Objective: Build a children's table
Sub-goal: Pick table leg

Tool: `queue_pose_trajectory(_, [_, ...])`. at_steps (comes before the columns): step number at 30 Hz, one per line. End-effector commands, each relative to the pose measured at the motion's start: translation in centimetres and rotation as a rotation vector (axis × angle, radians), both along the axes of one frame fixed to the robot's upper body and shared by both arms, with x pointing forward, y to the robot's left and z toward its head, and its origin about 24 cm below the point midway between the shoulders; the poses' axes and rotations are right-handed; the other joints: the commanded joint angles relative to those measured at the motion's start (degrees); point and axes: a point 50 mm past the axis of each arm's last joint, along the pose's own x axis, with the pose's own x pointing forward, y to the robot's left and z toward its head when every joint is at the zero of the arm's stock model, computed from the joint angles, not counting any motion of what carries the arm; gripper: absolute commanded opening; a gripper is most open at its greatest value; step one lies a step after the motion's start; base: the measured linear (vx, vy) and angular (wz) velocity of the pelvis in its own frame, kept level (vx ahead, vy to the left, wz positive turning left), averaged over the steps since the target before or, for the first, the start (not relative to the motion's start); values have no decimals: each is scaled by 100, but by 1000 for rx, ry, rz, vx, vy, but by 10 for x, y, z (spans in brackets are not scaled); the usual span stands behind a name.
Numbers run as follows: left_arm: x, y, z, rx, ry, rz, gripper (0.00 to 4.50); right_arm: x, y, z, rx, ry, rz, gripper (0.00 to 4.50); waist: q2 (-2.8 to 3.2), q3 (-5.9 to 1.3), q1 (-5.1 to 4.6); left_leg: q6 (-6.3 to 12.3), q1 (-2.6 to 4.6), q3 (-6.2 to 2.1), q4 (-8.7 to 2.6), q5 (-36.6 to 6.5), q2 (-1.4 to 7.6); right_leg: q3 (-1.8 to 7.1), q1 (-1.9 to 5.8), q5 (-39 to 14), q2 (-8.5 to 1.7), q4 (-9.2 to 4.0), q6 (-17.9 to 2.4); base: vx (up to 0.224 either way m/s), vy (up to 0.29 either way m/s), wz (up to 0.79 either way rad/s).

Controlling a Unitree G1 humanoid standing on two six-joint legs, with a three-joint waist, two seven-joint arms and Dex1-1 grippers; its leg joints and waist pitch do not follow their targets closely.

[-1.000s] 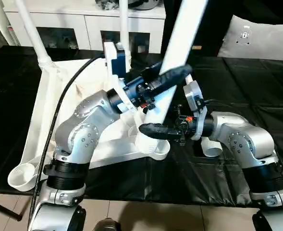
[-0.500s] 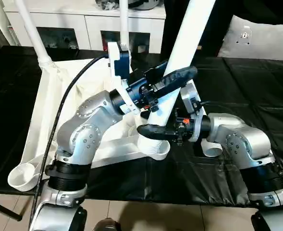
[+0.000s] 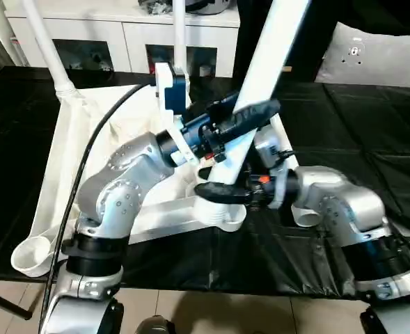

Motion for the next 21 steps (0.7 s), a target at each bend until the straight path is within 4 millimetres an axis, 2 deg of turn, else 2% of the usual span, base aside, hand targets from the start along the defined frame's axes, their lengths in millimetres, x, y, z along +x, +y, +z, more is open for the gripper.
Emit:
queue_pose_trajectory(1, [-20,-21,5,8,-46,-149,293,10,-6,-7,-43,15,-118,194,-38,-410,9,-15,162,-74,-350,-1132,237,144,241,-708,-375,-417,-1212,0,0,0])
queue_pose_trajectory(2, [-25,-28,5,15,-53,-170,294,14,-3,-10,-48,10,-154,194,2,-413,7,-37,170,-79,-352,-1171,245,149,237,-721,-379,-424,-1197,0,0,0])
queue_pose_trajectory(3, [-27,-31,5,14,-54,-174,301,15,-2,-11,-48,6,-169,194,-14,-413,-1,-52,165,-83,-359,-1192,242,145,249,-694,-372,-419,-1197,0,0,0])
queue_pose_trajectory(7, [-32,-41,9,-30,-30,-205,330,19,4,-14,-44,4,-215,194,-8,-408,-3,-54,171,-82,-364,-1236,244,148,247,-642,-365,-422,-1206,0,0,0])
queue_pose_trajectory(13, [-37,-49,14,-87,-3,-204,330,17,12,-19,-30,8,-226,194,-16,-411,-4,6,159,-84,-357,-1215,242,149,263,-592,-371,-425,-1203,0,0,0])
queue_pose_trajectory(17, [-30,-48,15,-103,6,-117,330,16,14,-21,-3,21,-247,194,-8,-407,-14,10,161,-86,-360,-1242,243,151,258,-643,-363,-440,-1173,0,0,0])
queue_pose_trajectory(21, [-18,-36,19,-160,44,-36,330,17,10,-17,71,53,-283,194,8,-404,-14,-16,168,-90,-371,-1287,240,148,256,-676,-357,-441,-1161,0,0,0])
